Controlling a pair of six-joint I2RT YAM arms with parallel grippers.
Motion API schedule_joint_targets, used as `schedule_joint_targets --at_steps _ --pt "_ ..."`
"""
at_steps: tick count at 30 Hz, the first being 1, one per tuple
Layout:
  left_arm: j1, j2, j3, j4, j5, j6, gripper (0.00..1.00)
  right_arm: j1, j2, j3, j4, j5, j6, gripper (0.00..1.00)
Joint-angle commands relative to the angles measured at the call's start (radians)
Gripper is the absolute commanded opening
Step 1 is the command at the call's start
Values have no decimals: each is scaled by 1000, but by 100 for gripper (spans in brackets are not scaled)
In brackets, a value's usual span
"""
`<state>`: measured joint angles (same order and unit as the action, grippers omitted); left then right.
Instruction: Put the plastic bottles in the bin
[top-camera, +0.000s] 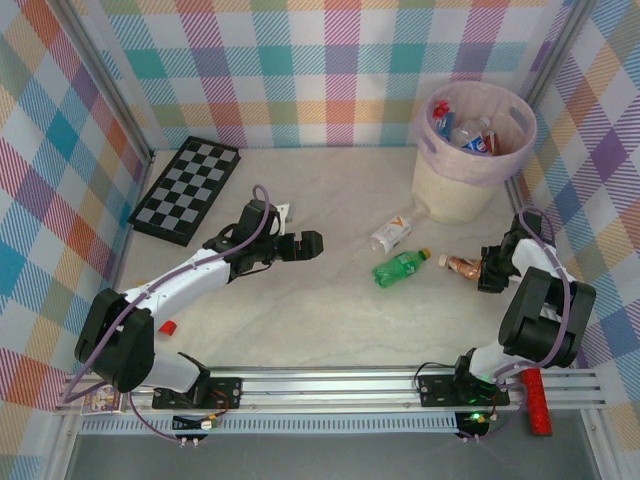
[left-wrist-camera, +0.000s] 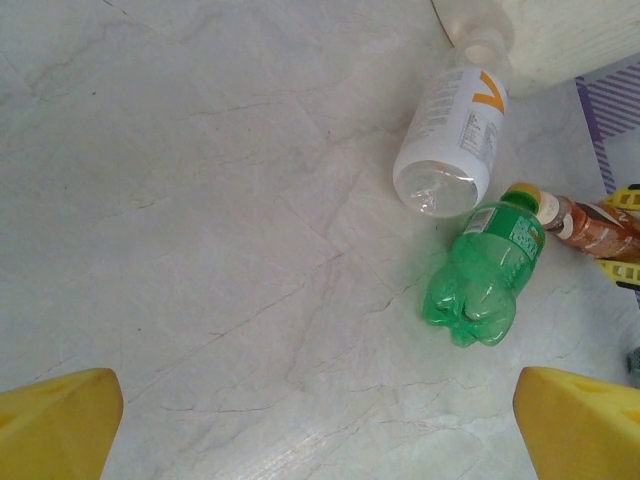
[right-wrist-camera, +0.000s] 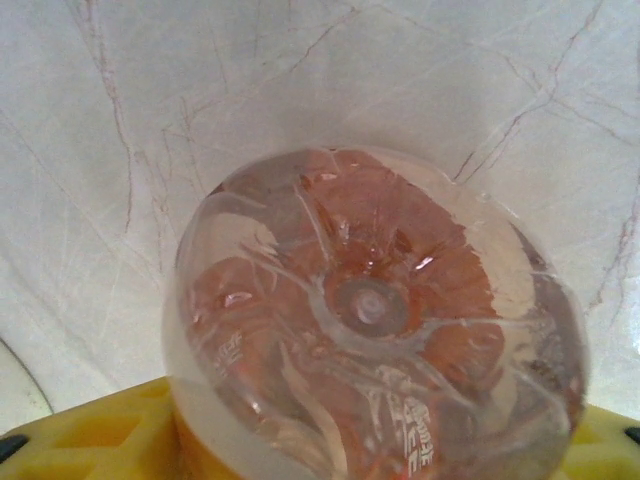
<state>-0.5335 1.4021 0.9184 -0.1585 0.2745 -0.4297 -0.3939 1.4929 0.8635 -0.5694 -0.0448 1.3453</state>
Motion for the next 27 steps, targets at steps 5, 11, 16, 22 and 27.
schedule_joint_targets --at_steps 5,11,16,22,27 --pt "9 20 26 -16 20 9 100 -10 -119 60 -96 -54 -77 56" --pt "10 33 42 -12 -1 2 100 -10 -283 148 -233 -68 -188 54" --pt "10 60 74 -12 20 -17 100 -10 -379 212 -293 -159 -229 48" --pt "10 77 105 -15 21 -14 100 -10 -434 322 -254 -371 -167 46" --pt "10 98 105 -2 34 -25 100 -10 -388 484 -136 -452 -67 45"
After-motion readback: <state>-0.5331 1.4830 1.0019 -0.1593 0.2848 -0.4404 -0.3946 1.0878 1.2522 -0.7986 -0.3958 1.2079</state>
